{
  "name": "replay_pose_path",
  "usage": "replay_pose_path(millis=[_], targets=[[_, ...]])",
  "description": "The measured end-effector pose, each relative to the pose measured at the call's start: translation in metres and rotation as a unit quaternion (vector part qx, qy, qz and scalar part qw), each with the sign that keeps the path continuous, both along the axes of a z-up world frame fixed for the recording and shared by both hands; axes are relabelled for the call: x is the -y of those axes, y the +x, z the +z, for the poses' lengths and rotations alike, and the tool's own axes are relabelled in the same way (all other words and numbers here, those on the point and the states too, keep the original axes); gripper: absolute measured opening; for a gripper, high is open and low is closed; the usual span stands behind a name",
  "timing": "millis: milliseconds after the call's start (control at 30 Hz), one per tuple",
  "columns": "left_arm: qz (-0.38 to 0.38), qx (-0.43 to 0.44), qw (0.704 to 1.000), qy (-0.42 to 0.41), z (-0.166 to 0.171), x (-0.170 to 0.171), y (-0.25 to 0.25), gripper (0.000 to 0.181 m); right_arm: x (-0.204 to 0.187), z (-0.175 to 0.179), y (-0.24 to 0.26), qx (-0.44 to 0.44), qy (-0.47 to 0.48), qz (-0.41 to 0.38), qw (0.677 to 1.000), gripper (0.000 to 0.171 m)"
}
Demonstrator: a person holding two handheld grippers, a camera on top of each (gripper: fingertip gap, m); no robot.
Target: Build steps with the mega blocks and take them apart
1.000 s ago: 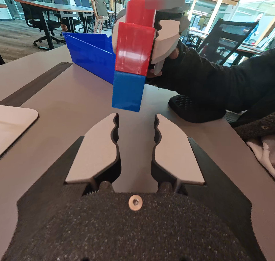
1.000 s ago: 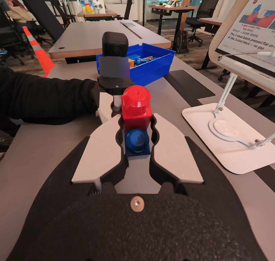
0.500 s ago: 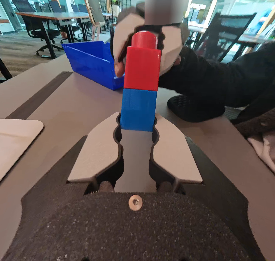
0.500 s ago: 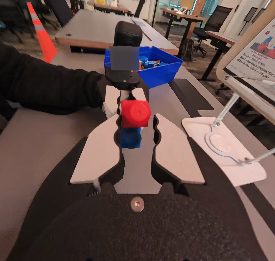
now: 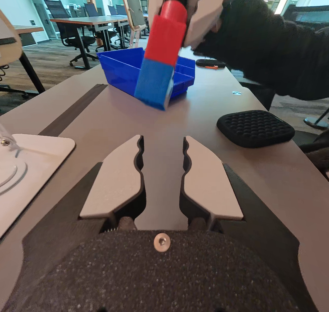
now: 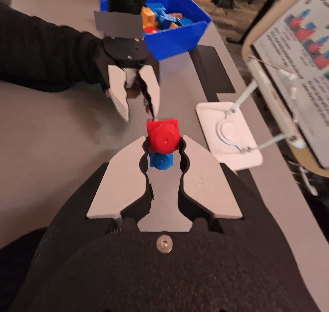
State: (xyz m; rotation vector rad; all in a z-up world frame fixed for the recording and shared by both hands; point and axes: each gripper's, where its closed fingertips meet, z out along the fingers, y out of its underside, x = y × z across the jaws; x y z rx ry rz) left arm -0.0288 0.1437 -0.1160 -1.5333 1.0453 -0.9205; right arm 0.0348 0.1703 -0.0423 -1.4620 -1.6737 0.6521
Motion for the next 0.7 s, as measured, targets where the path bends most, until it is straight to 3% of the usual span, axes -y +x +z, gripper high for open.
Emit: replay_pose_path(millis=[167,333,567,700], targets=[[0.04,0.018,0.999,0.003,0.004,-0.013,-0.009,0.036,-0.063,0.024,0.073,0.078,0.037,-0.102,0.991,0.033],[0.112,0.039,0.993,0.012,0.003,-0.034,-0.025,0.031,-0.127,0.023,0.154,0.145,0.042,-0.207,0.967,0.033],[0.217,0.047,0.974,0.047,0.006,-0.058,-0.054,0.024,-0.196,-0.011,0.243,0.192,0.005,-0.303,0.933,0.033],[0.236,0.038,0.969,0.055,0.002,-0.063,-0.059,0.021,-0.223,-0.039,0.275,0.215,-0.014,-0.322,0.922,0.033]])
